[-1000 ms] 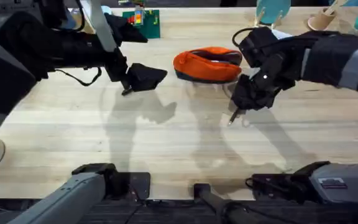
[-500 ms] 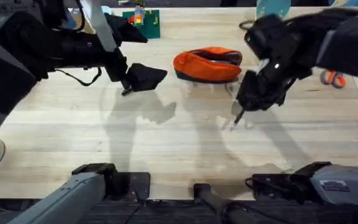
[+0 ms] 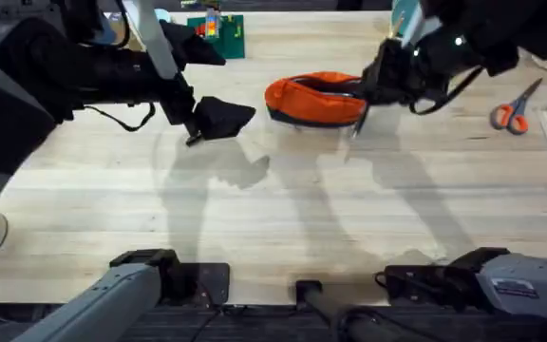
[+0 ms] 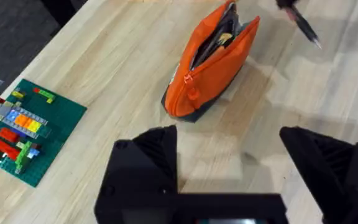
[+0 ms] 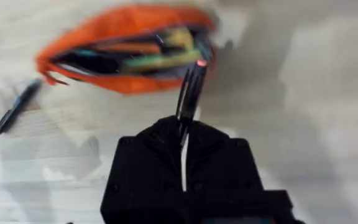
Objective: Unzip the bag, pick up the pens from the table one at a time and place them inside, then zip the bag closed.
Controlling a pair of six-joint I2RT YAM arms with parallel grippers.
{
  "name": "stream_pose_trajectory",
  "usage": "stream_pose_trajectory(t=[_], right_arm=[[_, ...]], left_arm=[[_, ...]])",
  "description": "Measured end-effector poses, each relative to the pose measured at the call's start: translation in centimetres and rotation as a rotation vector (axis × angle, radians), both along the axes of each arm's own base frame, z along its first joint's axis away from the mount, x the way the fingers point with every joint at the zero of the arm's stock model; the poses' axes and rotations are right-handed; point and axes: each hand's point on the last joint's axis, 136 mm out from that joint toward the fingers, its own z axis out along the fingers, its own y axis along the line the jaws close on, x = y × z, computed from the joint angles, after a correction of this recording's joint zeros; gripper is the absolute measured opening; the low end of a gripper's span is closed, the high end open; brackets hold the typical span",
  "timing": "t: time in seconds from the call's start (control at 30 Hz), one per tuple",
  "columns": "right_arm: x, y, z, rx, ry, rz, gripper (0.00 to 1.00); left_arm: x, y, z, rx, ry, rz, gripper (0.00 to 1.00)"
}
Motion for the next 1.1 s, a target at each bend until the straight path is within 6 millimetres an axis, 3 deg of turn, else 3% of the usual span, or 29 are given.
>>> stream_pose_trajectory(t=[0.4,0.57,0.9,1.1], right_arm=[[5.4,2.0,3.9,-0.241,-0.349,0.535,0.033],[6.6,2.6,5.1,-0.39,-0.454,0.761,0.033],[5.1,5.0,4.4,-0.518,-0.528,1.257,0.033],[4.8,5.3,1.3,-0.547,-0.464,1.429,0.033]], left_arm=[[0.0,0.0,0.0,0.0,0.0,0.0,0.994],[0.0,0.0,0.0,0.0,0.0,0.0,0.994],[0.0,0.0,0.0,0.0,0.0,0.0,0.993],[0.0,0.0,0.0,0.0,0.0,0.0,0.993]])
